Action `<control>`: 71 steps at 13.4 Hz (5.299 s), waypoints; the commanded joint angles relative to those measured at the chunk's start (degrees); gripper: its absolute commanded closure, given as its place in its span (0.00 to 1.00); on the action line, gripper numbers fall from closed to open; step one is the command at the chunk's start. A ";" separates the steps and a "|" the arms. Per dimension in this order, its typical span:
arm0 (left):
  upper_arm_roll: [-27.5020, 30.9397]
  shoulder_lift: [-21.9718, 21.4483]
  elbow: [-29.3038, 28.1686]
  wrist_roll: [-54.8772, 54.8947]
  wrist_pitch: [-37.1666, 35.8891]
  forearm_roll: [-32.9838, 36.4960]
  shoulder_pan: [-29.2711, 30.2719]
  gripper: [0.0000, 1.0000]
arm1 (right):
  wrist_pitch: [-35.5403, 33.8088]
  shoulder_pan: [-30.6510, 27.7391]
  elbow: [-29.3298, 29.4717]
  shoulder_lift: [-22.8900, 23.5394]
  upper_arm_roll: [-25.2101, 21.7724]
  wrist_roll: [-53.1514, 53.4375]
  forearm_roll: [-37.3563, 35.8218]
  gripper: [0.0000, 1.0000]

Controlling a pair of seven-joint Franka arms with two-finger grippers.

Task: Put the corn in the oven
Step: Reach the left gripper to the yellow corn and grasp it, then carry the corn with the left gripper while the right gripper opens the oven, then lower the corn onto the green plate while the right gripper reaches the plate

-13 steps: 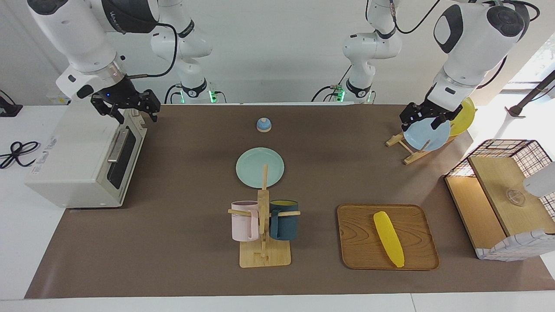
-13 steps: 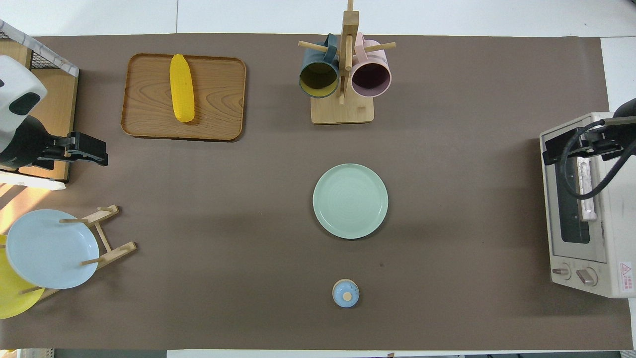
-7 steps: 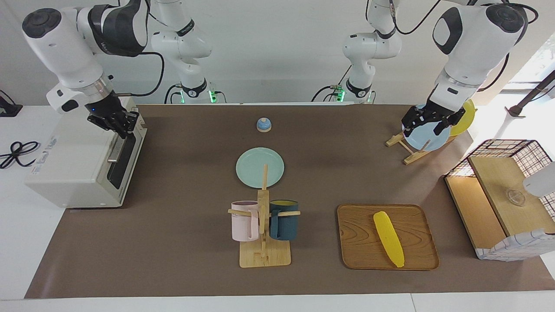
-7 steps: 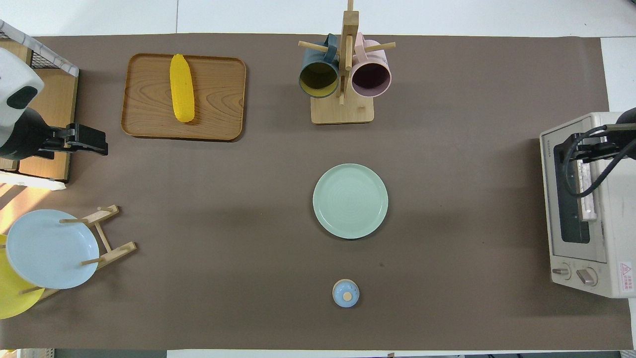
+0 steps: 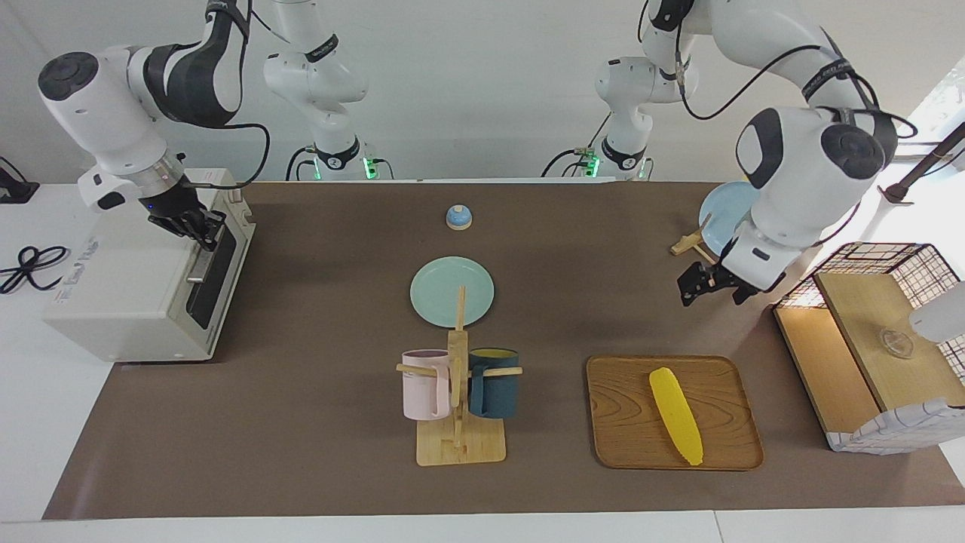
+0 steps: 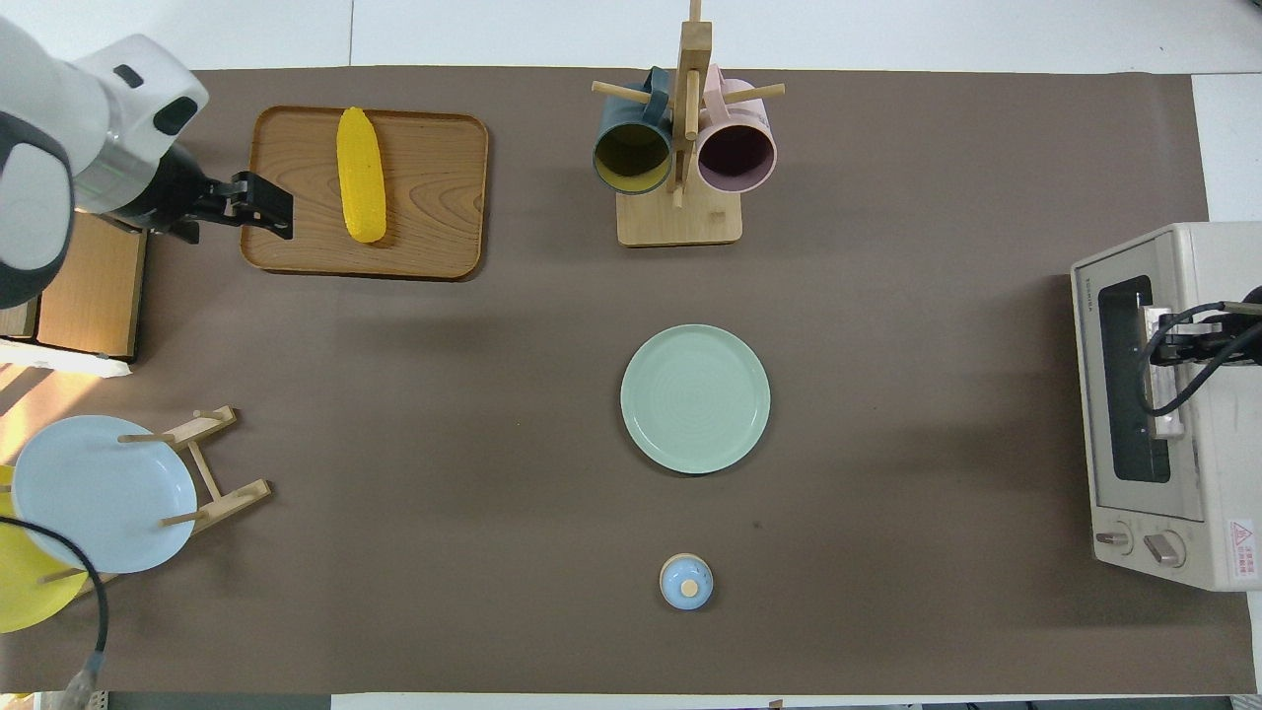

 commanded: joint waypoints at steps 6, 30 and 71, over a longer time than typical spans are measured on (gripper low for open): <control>0.72 19.24 12.56 0.06 11.53 -0.22 -1.99 0.00 | 3.28 -1.97 -3.32 -0.55 0.58 -0.02 -3.66 1.00; 0.72 4.43 3.80 -11.96 6.63 -6.63 -5.14 1.00 | 27.53 9.98 -17.12 7.97 1.02 7.81 1.00 1.00; 3.45 -17.31 -18.99 -14.48 7.61 -4.26 -11.77 0.00 | 7.66 38.00 10.29 15.18 2.34 30.28 5.13 0.00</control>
